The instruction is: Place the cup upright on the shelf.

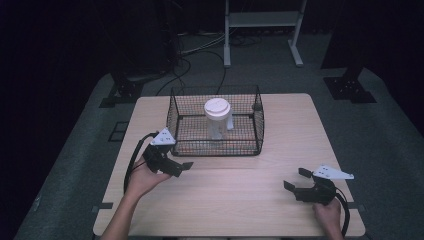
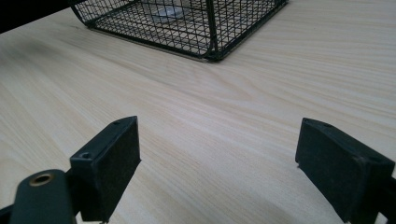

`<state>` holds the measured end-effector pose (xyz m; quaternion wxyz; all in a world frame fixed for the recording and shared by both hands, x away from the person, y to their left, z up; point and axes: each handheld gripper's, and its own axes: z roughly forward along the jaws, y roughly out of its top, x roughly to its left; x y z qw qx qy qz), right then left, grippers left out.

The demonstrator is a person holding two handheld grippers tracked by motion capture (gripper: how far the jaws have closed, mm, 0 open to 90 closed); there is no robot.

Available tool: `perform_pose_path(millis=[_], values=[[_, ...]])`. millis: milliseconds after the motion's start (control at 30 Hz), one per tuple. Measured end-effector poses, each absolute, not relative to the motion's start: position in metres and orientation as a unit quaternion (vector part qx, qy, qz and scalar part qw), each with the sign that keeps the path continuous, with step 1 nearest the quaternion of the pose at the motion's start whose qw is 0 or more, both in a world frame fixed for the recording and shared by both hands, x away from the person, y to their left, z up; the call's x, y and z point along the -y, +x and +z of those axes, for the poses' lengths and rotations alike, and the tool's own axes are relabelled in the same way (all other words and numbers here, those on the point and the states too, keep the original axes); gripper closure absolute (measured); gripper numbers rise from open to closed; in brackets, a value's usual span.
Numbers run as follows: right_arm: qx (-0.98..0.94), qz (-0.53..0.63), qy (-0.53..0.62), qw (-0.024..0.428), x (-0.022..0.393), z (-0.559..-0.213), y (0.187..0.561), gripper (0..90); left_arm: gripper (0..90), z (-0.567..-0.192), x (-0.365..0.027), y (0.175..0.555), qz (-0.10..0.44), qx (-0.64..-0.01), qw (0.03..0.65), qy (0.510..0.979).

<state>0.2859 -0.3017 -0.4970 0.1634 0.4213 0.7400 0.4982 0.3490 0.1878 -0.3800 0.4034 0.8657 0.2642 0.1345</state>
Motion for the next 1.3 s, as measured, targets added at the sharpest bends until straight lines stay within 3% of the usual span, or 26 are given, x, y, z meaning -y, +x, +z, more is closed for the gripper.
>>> perform_pose_path(millis=[1100, 1300], values=[[-0.744, 0.495, 0.418, 0.165, 0.301, -0.497, 0.285, 12.9, 2.9, -0.423, -0.216, 0.317, 0.137, -0.289, 0.432, 0.844], [-0.743, 0.497, 0.417, 0.164, 0.301, -0.497, 0.285, 12.9, 2.6, -0.435, -0.23, 0.308, 0.118, -0.305, 0.482, 0.813]])
